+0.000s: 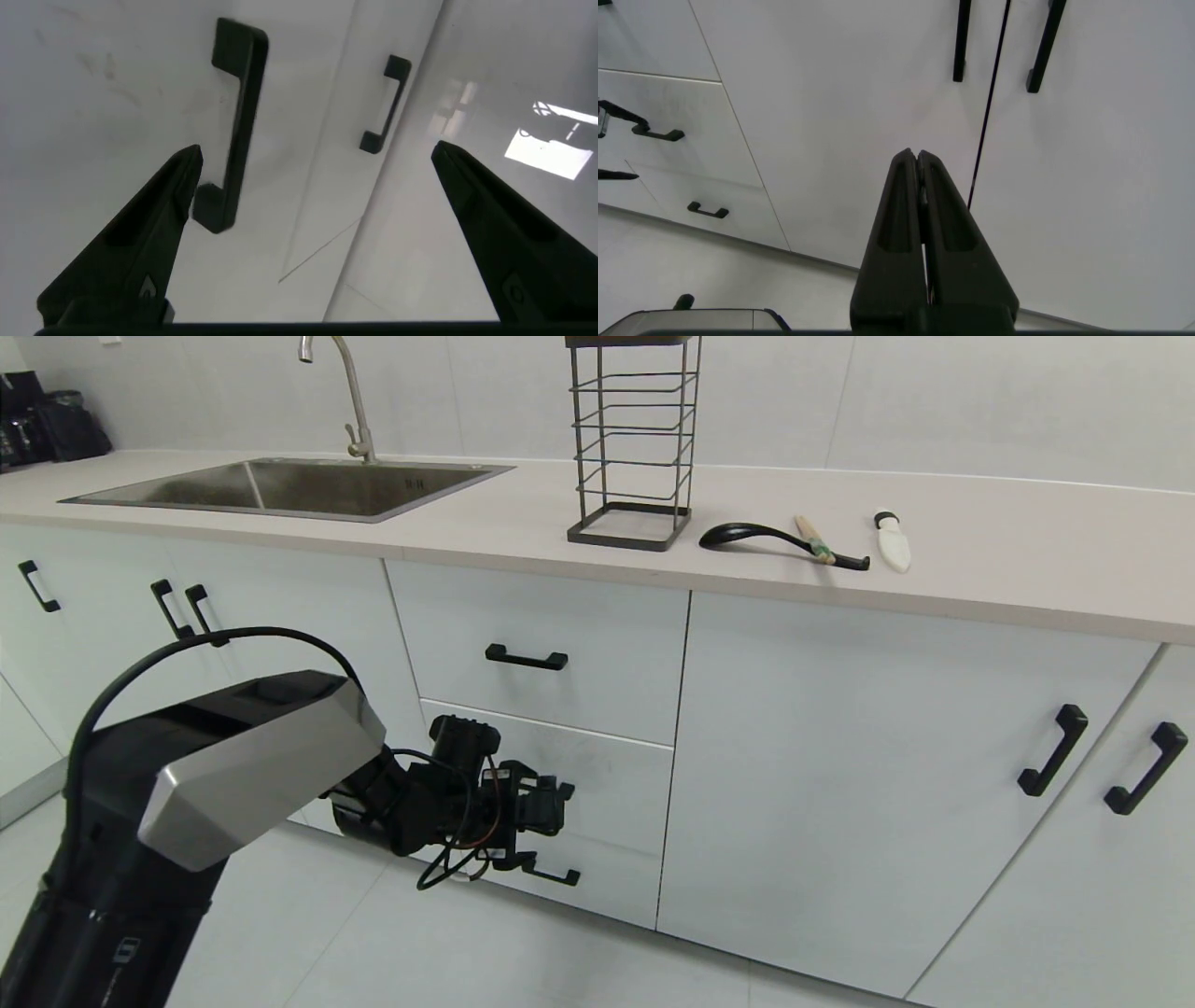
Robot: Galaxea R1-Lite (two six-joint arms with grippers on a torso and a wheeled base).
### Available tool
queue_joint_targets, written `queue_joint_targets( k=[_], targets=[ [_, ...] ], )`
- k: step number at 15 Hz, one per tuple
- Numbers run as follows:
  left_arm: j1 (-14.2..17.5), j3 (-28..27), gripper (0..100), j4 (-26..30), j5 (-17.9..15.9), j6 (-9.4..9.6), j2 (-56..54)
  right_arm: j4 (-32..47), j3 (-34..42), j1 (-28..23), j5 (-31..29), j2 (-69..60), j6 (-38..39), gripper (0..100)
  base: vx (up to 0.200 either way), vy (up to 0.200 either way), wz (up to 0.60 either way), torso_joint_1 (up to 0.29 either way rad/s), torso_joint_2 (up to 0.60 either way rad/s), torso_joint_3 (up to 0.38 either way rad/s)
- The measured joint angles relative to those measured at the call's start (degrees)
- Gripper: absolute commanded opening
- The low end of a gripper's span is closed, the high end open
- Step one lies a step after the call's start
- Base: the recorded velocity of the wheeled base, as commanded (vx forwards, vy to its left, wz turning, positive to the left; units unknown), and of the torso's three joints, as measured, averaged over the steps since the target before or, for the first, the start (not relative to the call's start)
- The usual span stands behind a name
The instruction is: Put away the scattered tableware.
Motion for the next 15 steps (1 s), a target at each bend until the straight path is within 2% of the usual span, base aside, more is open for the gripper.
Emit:
queue_joint_targets(
  k=[10, 12, 15],
  targets=[
    [0.0, -5.7, 100, 0.1, 0.0, 0.18, 6.2, 0.0, 0.0, 0.0, 0.0, 0.0, 0.0, 0, 0.0, 0.0, 0.0, 0.0, 0.0, 0.0],
    [-0.2, -5.0, 100, 0.0, -0.1, 0.29, 6.3, 0.0, 0.0, 0.0, 0.0, 0.0, 0.0, 0, 0.0, 0.0, 0.0, 0.0, 0.0, 0.0],
    [-0.3, -0.7, 100, 0.7, -0.1, 0.62, 4.1, 0.0, 0.0, 0.0, 0.0, 0.0, 0.0, 0, 0.0, 0.0, 0.0, 0.0, 0.0, 0.0]
  ],
)
